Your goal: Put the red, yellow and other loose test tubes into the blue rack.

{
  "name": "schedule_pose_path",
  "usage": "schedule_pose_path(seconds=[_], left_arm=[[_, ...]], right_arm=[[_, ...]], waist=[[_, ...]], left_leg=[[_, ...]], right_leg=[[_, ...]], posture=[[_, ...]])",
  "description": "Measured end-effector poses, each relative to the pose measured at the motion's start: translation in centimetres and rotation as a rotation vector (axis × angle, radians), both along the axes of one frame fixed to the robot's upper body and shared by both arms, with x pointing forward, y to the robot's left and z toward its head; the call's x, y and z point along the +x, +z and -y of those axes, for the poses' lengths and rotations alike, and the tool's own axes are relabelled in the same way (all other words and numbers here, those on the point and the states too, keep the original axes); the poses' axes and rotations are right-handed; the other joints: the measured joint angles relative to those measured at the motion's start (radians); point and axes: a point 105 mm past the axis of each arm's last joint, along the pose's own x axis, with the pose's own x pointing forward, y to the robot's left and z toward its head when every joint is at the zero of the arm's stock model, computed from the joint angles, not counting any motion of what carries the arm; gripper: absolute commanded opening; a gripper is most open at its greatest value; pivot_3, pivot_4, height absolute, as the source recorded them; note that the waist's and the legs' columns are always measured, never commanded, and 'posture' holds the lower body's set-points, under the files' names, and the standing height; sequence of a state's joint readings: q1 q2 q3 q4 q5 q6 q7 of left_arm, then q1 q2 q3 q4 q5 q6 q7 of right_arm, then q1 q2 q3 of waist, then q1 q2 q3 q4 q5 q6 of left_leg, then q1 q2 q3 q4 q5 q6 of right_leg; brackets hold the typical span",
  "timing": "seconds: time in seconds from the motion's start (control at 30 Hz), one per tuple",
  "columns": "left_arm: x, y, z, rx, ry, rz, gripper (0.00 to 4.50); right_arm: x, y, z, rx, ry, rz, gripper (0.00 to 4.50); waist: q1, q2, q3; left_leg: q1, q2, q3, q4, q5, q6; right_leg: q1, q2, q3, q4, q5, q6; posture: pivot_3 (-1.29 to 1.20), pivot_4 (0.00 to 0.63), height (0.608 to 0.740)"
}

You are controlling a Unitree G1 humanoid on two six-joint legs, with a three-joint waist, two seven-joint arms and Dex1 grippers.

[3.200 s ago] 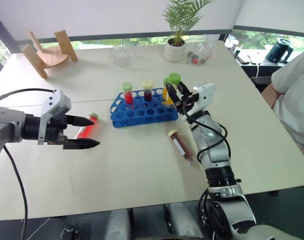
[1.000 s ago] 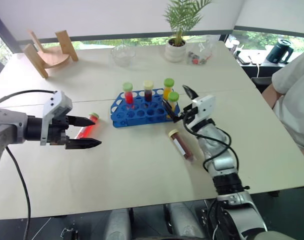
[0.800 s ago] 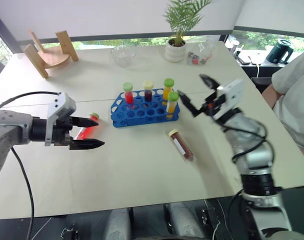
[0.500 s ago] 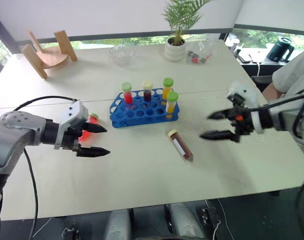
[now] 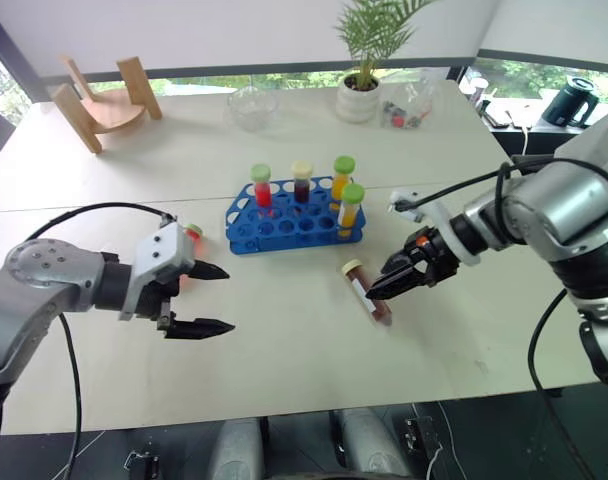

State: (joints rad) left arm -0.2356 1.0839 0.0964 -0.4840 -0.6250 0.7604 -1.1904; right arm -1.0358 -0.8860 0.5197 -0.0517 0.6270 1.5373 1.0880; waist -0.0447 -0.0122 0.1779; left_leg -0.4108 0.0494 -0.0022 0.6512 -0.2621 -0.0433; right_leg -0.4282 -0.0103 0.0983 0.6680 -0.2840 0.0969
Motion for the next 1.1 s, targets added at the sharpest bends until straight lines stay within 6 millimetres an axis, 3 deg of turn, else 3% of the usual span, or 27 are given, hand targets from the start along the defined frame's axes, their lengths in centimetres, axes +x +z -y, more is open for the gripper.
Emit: schedule_pose_path(seconds=[0.27, 0.33, 0.43, 0.6, 0.63, 0.87, 1.1], left_arm=[[0.1, 0.1, 0.7, -0.031, 0.025, 0.025, 4.50], [0.2, -0.1, 1.0, -0.043, 0.029, 0.027, 4.50], [0.4, -0.4, 1.6, -0.068, 0.032, 0.027, 4.50], [0.4, -1.1, 2.0, -0.089, 0.041, 0.016, 4.50], [0.5, -1.1, 2.1, -0.096, 0.043, 0.019, 4.50], [1.2, -1.3, 2.6, -0.113, 0.037, 0.029, 4.50], [1.7, -1.8, 2.1, -0.110, 0.035, 0.009, 4.50]], right_arm=[[1.6, -3.5, -1.6, -0.144, -0.056, 0.038, 4.47], [2.0, -3.6, -1.7, -0.164, -0.053, 0.072, 4.47], [2.3, -4.3, -1.6, -0.223, -0.030, 0.140, 3.62], [1.9, -5.3, -0.7, -0.286, -0.027, 0.224, 1.06], [1.9, -5.4, -0.8, -0.287, -0.029, 0.230, 0.87], [1.7, -5.8, -0.5, -0.293, 0.018, 0.268, 0.87], [0.3, -5.9, 0.8, -0.277, 0.345, 0.392, 0.87]], waist=[[-0.001, 0.000, 0.000], [-0.001, -0.002, -0.001], [-0.002, -0.006, -0.004], [0.001, -0.013, -0.009], [0.001, -0.014, -0.010], [0.003, -0.018, -0.014], [0.034, -0.018, -0.013]], left_leg=[[0.000, 0.000, 0.000, 0.000, 0.000, 0.000], [0.001, 0.000, -0.001, 0.000, 0.000, 0.000], [0.003, 0.000, -0.001, 0.002, 0.000, 0.000], [0.003, 0.000, -0.001, 0.003, 0.000, 0.000], [0.003, 0.000, -0.001, 0.003, 0.000, 0.000], [0.005, 0.000, -0.002, 0.003, 0.000, 0.000], [0.003, -0.001, -0.001, 0.003, 0.000, 0.000]], right_leg=[[0.000, 0.000, 0.000, 0.001, 0.000, 0.000], [0.001, 0.000, 0.000, 0.001, 0.000, 0.000], [0.004, 0.000, 0.000, 0.001, 0.000, 0.000], [0.005, 0.000, 0.000, 0.000, 0.000, 0.000], [0.006, 0.000, -0.001, 0.000, 0.000, 0.000], [0.008, 0.000, -0.001, 0.000, 0.000, 0.000], [0.009, -0.001, -0.001, -0.005, -0.001, 0.000]], posture=[[0.00, 0.150, 0.740], [0.00, 0.150, 0.740], [0.00, 0.150, 0.740], [0.00, 0.150, 0.740], [0.00, 0.150, 0.740], [0.00, 0.150, 0.740], [0.00, 0.150, 0.740]])
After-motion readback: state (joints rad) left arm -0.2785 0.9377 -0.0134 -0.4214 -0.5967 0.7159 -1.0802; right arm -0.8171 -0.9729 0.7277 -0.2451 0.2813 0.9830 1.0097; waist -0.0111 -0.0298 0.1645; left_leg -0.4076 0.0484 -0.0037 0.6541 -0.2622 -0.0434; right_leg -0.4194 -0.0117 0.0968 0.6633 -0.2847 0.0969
